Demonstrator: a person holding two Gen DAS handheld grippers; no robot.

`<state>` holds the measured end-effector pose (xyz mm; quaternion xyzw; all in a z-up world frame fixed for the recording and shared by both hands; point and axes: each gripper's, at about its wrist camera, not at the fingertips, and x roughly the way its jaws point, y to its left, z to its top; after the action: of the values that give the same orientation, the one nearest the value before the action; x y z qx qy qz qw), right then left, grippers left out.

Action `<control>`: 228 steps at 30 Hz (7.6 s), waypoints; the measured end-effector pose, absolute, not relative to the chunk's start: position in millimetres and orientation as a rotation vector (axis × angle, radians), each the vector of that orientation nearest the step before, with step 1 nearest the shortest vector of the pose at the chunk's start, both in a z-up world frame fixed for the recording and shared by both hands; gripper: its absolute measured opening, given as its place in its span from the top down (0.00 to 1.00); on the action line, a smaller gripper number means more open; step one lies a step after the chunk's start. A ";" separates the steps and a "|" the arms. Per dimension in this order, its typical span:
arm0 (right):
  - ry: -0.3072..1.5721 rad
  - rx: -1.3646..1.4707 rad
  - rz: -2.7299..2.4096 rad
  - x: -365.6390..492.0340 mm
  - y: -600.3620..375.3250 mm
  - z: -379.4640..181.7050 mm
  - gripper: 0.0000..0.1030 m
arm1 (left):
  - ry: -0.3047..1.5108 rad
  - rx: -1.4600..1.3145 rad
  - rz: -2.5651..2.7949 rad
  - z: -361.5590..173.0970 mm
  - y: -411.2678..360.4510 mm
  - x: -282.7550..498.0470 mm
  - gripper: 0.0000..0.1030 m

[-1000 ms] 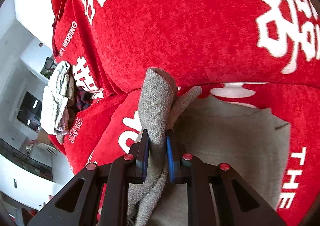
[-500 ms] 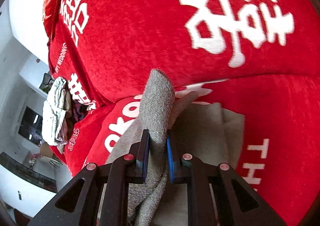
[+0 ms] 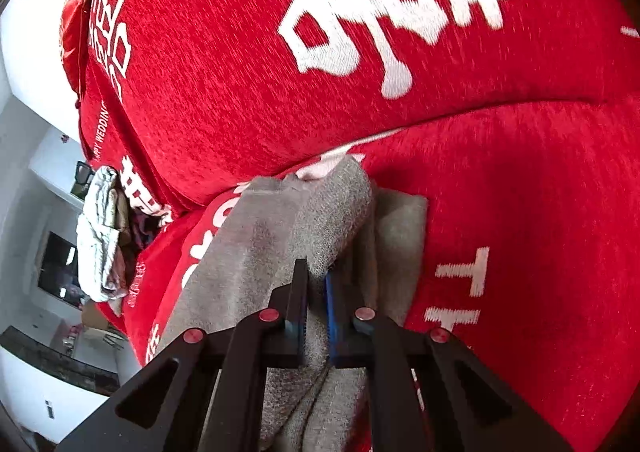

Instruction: Fold small clothes

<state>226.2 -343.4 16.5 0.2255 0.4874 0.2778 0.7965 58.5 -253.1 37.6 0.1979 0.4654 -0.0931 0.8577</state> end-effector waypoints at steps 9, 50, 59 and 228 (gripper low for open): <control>1.045 0.564 0.598 226.4 -351.8 16.2 0.75 | 0.971 0.443 -0.184 34.8 -253.1 55.6 0.87; 0.944 0.411 0.696 140.9 -315.9 68.0 0.46 | 0.942 -0.038 -0.233 113.4 -141.3 35.4 0.22; 1.018 0.417 0.533 141.3 -333.1 40.8 0.64 | 1.077 -0.170 -0.066 57.6 -76.1 82.1 0.18; 0.902 -0.054 0.527 -97.0 -218.8 56.4 0.47 | 0.910 0.151 -0.017 59.8 -16.3 -98.1 0.20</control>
<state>-97.0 -218.8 56.4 -0.0258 0.4308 0.2515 0.8663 -98.1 -16.3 59.8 0.0726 0.4392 -0.0082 0.8954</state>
